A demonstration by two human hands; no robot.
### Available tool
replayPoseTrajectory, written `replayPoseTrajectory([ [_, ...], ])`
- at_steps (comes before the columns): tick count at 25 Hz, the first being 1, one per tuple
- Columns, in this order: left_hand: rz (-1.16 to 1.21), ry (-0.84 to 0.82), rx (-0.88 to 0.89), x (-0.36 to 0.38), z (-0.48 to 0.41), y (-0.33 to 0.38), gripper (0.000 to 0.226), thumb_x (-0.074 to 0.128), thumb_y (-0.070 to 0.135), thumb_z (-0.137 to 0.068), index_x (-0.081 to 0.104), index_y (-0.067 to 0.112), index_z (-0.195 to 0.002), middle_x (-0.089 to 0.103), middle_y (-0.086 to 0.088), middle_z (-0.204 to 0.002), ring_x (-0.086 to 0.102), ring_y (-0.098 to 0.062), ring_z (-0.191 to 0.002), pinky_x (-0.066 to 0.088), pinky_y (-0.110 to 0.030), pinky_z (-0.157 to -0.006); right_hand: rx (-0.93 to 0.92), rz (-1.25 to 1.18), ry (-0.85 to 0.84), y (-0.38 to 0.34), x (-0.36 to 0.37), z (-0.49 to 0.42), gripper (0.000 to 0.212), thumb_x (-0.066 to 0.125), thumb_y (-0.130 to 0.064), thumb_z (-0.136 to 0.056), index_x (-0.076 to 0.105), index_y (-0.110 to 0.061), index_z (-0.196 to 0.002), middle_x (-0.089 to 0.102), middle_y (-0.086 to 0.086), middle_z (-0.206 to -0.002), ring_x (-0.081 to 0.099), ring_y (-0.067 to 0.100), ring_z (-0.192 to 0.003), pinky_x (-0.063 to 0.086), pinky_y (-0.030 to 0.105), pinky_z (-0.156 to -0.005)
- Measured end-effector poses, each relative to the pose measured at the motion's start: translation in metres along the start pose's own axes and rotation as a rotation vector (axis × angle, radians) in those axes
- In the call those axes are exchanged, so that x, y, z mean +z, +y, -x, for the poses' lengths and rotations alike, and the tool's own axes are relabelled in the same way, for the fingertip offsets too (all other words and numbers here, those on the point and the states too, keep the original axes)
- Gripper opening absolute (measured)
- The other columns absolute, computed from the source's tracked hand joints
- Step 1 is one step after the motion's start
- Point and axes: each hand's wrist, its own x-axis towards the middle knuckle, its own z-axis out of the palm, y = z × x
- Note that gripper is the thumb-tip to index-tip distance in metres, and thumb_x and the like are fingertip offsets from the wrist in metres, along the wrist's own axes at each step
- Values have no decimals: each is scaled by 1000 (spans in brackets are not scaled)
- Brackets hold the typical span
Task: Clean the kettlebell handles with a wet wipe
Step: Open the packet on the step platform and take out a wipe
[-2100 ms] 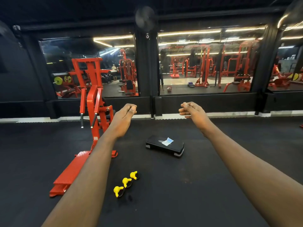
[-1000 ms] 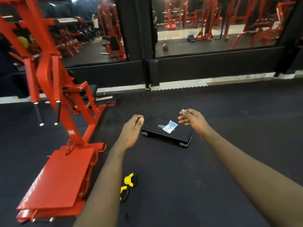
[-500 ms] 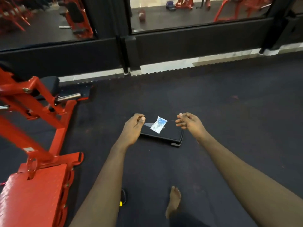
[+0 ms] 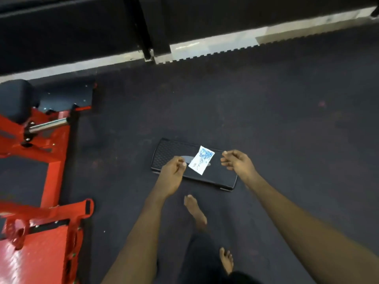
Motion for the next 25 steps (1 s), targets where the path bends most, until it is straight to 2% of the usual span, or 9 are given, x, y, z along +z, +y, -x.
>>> replayPoseTrajectory([
  [3, -10, -80, -59, 16, -90, -24, 24, 48, 20, -100, 59, 11, -119, 66, -3, -102, 58, -13, -91, 45, -29, -81, 91, 18, 70, 10, 16, -81, 18, 57, -26, -97, 63, -9, -96, 68, 9, -95, 64, 15, -79, 49, 24, -70],
  [6, 16, -109, -148, 33, -152, -50, 25, 49, 18, -99, 59, 10, -120, 65, 1, -102, 57, -11, -91, 36, -18, -73, 188, 46, 51, 23, 36, -149, 11, 58, -16, -96, 63, -16, -86, 67, 7, -96, 64, 17, -81, 51, 24, -70],
  [9, 59, -106, -258, 65, -209, -88, 24, 49, 17, -99, 59, 12, -119, 64, 3, -105, 56, -8, -92, 34, -13, -72, 231, 175, 11, 63, 59, -223, 10, 65, -23, -91, 66, -29, -83, 69, -6, -91, 65, 19, -95, 51, 39, -87],
  [11, 94, -79, -321, 106, -256, -134, 24, 49, 17, -98, 60, 11, -119, 67, -1, -107, 57, -12, -91, 34, -14, -71, 261, 234, -24, 113, 77, -282, 5, 69, -24, -88, 66, -28, -89, 70, -6, -94, 65, 19, -100, 50, 35, -88],
  [13, 107, -55, -408, 164, -299, -194, 23, 49, 16, -98, 61, 12, -116, 68, -6, -107, 61, -19, -92, 38, -21, -71, 260, 344, -36, 185, 93, -346, 12, 69, -20, -87, 67, -20, -99, 71, 0, -101, 65, 16, -99, 47, 24, -84],
  [17, 100, -2, -529, 289, -363, -311, 23, 49, 12, -96, 61, 9, -116, 67, -10, -112, 62, -24, -100, 43, -25, -78, 156, 589, -101, 335, 114, -450, 44, 71, -17, -84, 59, -12, -126, 63, 9, -120, 59, 19, -100, 47, 33, -94],
  [20, 144, 34, -555, 317, -379, -339, 28, 47, 7, -95, 58, 8, -121, 65, -9, -114, 62, -24, -102, 43, -23, -78, -3, 665, -39, 360, 124, -466, 59, 73, -13, -79, 51, -10, -133, 51, 8, -132, 49, 25, -117, 40, 30, -99],
  [23, 179, 100, -533, 340, -386, -364, 31, 45, 4, -94, 58, 11, -121, 63, -2, -104, 62, -18, -95, 45, -16, -71, -80, 601, 36, 383, 130, -478, 55, 73, -9, -75, 54, -12, -126, 52, 5, -122, 54, 20, -107, 46, 28, -92],
  [25, 209, 102, -521, 343, -383, -370, 35, 44, 2, -94, 57, 15, -123, 62, 1, -106, 60, -14, -93, 42, -6, -65, -121, 588, 55, 385, 132, -476, 36, 73, -7, -74, 62, -12, -108, 57, 5, -109, 56, 18, -96, 48, 28, -85],
])
